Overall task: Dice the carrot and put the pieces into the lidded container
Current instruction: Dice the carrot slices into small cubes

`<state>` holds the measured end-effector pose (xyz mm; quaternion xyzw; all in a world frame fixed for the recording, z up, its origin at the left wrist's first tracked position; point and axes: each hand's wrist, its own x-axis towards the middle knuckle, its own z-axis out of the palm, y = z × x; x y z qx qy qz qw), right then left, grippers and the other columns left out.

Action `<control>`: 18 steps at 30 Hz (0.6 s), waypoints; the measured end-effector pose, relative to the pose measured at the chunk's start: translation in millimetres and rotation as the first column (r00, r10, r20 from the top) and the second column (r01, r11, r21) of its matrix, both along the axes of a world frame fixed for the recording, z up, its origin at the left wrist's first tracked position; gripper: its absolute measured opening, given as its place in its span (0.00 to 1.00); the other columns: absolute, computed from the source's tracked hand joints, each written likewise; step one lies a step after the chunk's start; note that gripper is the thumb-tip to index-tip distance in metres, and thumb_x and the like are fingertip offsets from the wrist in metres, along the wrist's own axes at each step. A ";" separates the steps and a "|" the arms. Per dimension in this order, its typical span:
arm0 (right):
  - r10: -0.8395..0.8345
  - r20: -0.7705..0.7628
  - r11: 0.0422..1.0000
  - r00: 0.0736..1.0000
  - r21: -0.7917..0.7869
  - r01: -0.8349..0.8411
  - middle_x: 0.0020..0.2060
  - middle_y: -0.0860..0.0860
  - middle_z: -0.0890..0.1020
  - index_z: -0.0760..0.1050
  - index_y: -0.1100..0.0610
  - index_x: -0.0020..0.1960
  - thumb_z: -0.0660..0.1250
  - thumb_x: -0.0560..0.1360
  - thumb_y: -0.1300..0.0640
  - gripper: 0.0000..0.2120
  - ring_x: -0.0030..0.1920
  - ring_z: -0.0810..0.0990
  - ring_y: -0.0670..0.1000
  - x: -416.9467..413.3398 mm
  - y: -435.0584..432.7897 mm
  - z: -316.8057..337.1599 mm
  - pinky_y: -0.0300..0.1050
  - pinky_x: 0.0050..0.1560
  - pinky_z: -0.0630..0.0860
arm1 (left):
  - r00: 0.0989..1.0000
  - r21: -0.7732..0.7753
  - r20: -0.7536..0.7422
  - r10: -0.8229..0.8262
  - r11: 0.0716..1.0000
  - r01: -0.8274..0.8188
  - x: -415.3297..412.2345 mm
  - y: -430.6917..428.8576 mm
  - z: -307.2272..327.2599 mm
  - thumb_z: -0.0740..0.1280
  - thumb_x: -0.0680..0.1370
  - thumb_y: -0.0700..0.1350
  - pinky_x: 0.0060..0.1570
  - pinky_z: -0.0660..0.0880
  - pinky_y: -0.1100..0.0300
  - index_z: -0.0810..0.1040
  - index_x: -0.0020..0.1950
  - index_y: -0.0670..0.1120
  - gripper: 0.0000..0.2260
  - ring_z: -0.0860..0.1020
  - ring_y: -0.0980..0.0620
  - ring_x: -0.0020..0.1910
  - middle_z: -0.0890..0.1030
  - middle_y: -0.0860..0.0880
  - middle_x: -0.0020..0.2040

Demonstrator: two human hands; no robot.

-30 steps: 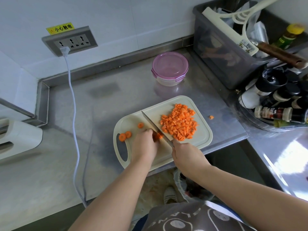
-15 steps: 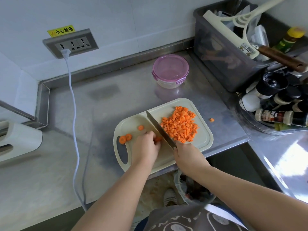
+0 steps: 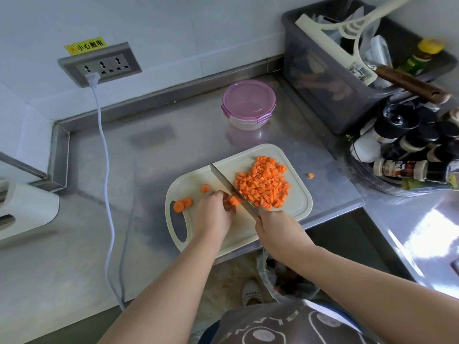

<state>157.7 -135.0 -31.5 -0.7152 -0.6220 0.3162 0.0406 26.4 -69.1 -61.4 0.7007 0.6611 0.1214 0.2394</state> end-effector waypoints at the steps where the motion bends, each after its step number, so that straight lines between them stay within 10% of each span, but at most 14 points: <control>1: 0.000 0.002 1.000 1.000 -0.004 0.000 0.45 0.55 0.78 0.69 0.56 0.58 0.52 0.81 0.56 0.11 0.44 0.78 0.57 -0.8 -0.2 -0.5 0.54 0.48 0.78 | 1.000 0.000 0.000 0.001 1.000 -0.001 -0.5 -0.2 0.3 0.67 0.74 0.43 0.38 0.67 0.59 0.80 0.47 0.43 0.06 0.79 0.44 0.46 0.80 0.46 0.48; 18: 0.070 0.087 0.991 0.994 -0.119 -0.059 0.46 0.54 0.79 0.68 0.57 0.61 0.54 0.80 0.62 0.11 0.45 0.80 0.57 -5.6 7.4 -10.6 0.52 0.46 0.79 | 0.998 -0.035 -0.061 -0.017 0.999 0.015 -0.8 4.1 -0.4 0.67 0.75 0.44 0.38 0.68 0.57 0.79 0.46 0.43 0.05 0.78 0.44 0.46 0.79 0.46 0.47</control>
